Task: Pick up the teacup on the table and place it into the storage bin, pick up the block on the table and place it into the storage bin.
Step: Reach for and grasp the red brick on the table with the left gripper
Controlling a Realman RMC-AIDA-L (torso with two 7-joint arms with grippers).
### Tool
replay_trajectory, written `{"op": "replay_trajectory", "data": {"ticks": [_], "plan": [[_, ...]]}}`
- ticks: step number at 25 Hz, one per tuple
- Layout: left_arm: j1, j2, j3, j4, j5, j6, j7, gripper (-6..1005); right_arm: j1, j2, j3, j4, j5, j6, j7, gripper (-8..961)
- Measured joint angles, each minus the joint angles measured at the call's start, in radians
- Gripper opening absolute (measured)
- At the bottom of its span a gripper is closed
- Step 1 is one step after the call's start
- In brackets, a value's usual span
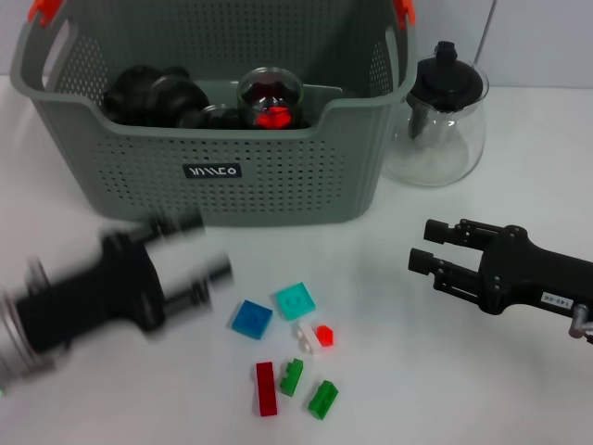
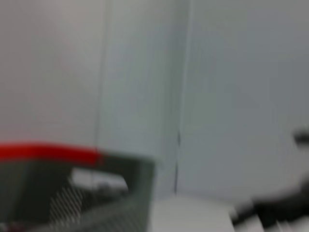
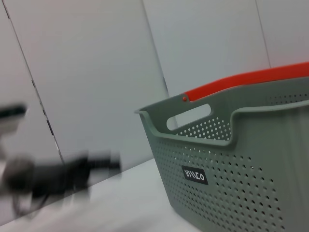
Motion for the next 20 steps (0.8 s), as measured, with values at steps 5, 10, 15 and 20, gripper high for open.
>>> {"op": "replay_trajectory", "data": {"ticks": [5, 10, 15, 20], "plan": [[0.048, -0.035, 0.007, -0.107, 0.118, -0.077, 0.28, 659, 0.004, 0.0, -0.002, 0.001, 0.001, 0.002, 0.018, 557], [0.041, -0.033, 0.009, -0.13, 0.195, -0.086, 0.287, 657, 0.005, 0.0, -0.003, 0.001, 0.001, 0.002, 0.023, 557], [0.035, -0.036, 0.01, -0.139, 0.222, -0.107, 0.253, 663, 0.001, 0.0, -0.003, 0.001, 0.0, 0.002, 0.024, 557], [0.02, -0.034, 0.012, -0.141, 0.273, -0.12, 0.26, 717, 0.0, 0.0, -0.003, 0.001, 0.0, 0.001, 0.025, 557]]}}
